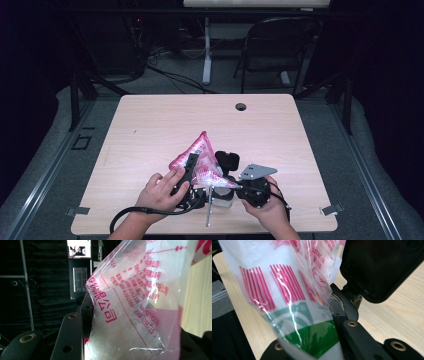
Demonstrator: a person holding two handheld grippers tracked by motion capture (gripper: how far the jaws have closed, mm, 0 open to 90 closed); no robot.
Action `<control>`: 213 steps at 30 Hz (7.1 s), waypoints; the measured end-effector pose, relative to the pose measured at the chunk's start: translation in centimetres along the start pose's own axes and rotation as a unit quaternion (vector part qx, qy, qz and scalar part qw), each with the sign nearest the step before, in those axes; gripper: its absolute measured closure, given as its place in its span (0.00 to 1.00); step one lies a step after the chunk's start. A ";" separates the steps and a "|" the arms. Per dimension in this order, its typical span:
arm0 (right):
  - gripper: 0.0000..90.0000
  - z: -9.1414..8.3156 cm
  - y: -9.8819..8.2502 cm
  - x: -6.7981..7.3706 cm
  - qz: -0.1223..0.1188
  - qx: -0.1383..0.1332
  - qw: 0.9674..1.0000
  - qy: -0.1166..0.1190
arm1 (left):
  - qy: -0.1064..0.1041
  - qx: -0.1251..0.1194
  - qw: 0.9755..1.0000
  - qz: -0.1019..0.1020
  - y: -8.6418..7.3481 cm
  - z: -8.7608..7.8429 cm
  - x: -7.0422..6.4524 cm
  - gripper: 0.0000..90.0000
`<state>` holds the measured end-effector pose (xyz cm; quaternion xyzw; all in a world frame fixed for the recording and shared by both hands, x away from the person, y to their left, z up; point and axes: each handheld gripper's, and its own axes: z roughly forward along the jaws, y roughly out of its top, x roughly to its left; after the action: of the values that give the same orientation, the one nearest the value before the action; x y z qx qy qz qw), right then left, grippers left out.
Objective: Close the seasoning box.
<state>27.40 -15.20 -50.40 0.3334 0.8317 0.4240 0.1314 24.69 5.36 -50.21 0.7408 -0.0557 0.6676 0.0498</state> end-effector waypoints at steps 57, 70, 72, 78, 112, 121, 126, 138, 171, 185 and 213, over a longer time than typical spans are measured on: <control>0.98 -1.7 1.0 1.1 -0.044 -0.040 0.998 0.006 | -0.034 0.004 0.999 -0.007 0.2 0.6 -0.6 0.69; 1.00 -2.0 1.3 1.6 -0.048 -0.039 0.998 0.009 | -0.036 0.009 0.999 -0.004 0.1 0.7 -0.6 0.70; 1.00 -2.1 1.4 1.7 -0.048 -0.042 0.998 0.009 | -0.034 0.009 0.999 -0.005 0.2 0.8 -0.6 0.70; 1.00 -2.4 1.6 1.8 -0.045 -0.052 0.998 0.013 | -0.035 0.013 0.999 -0.016 0.2 0.8 -0.7 0.71; 1.00 -2.8 2.6 2.4 -0.062 -0.080 0.995 0.018 | 0.004 0.027 0.999 -0.021 0.0 0.9 0.3 0.72; 1.00 -2.7 2.5 2.5 -0.082 -0.080 0.993 0.007 | 0.005 0.024 0.999 -0.020 -0.1 0.9 0.5 0.72; 1.00 -2.5 2.3 2.4 -0.088 -0.073 0.993 -0.002 | 0.004 0.026 0.999 -0.022 -0.1 0.9 0.4 0.72; 1.00 -2.4 2.0 1.7 -0.082 -0.068 0.994 -0.009 | 0.006 0.026 1.000 -0.017 0.3 0.9 0.6 0.73; 1.00 -1.9 1.6 1.3 -0.069 -0.066 0.995 -0.014 | 0.014 0.026 1.000 -0.010 0.4 0.9 0.5 0.73; 1.00 -1.5 1.4 1.3 -0.070 -0.060 0.996 -0.013 | 0.024 0.025 0.999 -0.003 0.5 0.7 0.7 0.73; 1.00 -1.2 1.1 1.4 -0.067 -0.052 0.996 -0.014 | 0.020 0.022 1.000 -0.002 0.5 0.6 0.5 0.72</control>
<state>26.26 -14.56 -48.76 0.2755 0.8272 0.4520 0.1882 25.30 4.76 -49.80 0.7283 -0.0384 0.6832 0.0354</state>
